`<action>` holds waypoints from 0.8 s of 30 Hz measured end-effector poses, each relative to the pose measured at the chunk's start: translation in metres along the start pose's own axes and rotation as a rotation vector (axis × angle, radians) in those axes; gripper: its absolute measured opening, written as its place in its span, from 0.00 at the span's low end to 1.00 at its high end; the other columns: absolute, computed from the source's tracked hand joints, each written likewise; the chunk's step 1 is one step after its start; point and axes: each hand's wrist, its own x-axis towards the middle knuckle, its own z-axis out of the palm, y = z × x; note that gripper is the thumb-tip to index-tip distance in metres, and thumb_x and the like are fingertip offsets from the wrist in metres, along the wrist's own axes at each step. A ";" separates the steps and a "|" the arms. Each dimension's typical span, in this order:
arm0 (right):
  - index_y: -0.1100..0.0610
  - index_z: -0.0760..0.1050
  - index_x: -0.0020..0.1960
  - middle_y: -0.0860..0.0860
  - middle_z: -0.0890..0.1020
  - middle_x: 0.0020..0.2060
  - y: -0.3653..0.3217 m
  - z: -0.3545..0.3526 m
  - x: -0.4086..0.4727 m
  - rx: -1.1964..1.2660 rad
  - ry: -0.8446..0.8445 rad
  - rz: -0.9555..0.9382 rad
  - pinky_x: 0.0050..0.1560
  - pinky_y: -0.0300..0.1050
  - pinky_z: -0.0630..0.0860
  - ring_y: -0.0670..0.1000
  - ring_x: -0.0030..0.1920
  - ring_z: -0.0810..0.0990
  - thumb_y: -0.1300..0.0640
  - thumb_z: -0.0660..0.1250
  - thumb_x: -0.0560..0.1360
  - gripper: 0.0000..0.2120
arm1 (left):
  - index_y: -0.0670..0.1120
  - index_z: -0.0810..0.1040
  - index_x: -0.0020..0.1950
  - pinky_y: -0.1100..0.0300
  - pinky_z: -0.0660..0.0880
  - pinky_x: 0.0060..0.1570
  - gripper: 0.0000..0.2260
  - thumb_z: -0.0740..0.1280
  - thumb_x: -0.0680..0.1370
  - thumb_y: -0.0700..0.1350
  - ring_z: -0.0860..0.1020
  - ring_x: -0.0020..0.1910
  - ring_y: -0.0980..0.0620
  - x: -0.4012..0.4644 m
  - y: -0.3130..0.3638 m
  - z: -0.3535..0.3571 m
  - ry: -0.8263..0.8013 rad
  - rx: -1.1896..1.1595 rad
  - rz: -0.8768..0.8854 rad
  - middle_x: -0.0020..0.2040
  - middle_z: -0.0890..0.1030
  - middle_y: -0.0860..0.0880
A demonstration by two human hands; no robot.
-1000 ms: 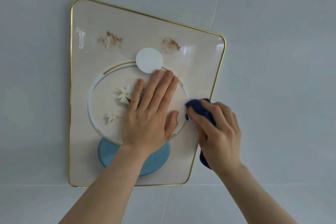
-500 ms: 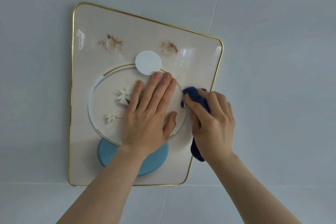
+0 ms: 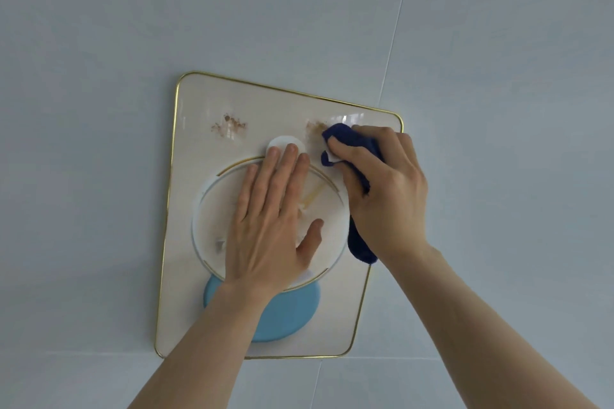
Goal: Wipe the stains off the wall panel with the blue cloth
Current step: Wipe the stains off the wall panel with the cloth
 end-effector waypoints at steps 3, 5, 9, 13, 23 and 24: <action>0.55 0.86 0.57 0.53 0.84 0.59 0.008 0.014 0.004 -0.050 -0.017 -0.085 0.50 0.55 0.79 0.58 0.56 0.79 0.64 0.74 0.79 0.09 | 0.42 0.52 0.87 0.47 0.47 0.86 0.42 0.63 0.80 0.61 0.51 0.87 0.44 -0.006 -0.010 0.004 -0.020 -0.014 -0.021 0.88 0.53 0.43; 0.56 0.86 0.58 0.54 0.84 0.59 0.012 0.022 0.005 -0.072 -0.016 -0.112 0.51 0.58 0.79 0.59 0.56 0.78 0.65 0.74 0.79 0.10 | 0.42 0.52 0.87 0.48 0.47 0.86 0.43 0.64 0.80 0.61 0.51 0.87 0.45 -0.009 -0.014 0.009 -0.024 -0.030 -0.008 0.88 0.52 0.43; 0.57 0.86 0.58 0.55 0.85 0.57 0.003 0.040 0.012 -0.029 0.055 -0.111 0.55 0.56 0.78 0.59 0.57 0.77 0.65 0.72 0.80 0.09 | 0.42 0.51 0.87 0.47 0.45 0.86 0.43 0.64 0.80 0.61 0.49 0.87 0.46 -0.010 -0.013 0.019 0.004 -0.036 -0.013 0.88 0.52 0.44; 0.59 0.86 0.58 0.56 0.85 0.56 -0.008 0.052 0.018 0.009 0.085 -0.102 0.56 0.55 0.77 0.60 0.56 0.77 0.65 0.72 0.80 0.08 | 0.41 0.50 0.87 0.47 0.45 0.86 0.42 0.63 0.81 0.61 0.49 0.87 0.45 -0.011 -0.013 0.025 0.028 -0.039 -0.014 0.88 0.51 0.44; 0.58 0.85 0.60 0.57 0.84 0.56 0.020 0.025 -0.022 -0.151 -0.070 -0.199 0.52 0.59 0.80 0.63 0.56 0.79 0.69 0.72 0.75 0.15 | 0.42 0.52 0.87 0.48 0.46 0.86 0.43 0.64 0.80 0.62 0.49 0.87 0.47 -0.012 -0.016 0.022 0.008 -0.065 -0.016 0.88 0.51 0.45; 0.58 0.85 0.59 0.57 0.85 0.56 0.022 0.019 -0.026 -0.165 -0.088 -0.201 0.52 0.59 0.80 0.63 0.56 0.79 0.68 0.72 0.76 0.14 | 0.42 0.53 0.87 0.48 0.46 0.86 0.43 0.64 0.80 0.62 0.50 0.87 0.47 -0.012 -0.016 0.021 0.005 -0.072 -0.016 0.88 0.52 0.45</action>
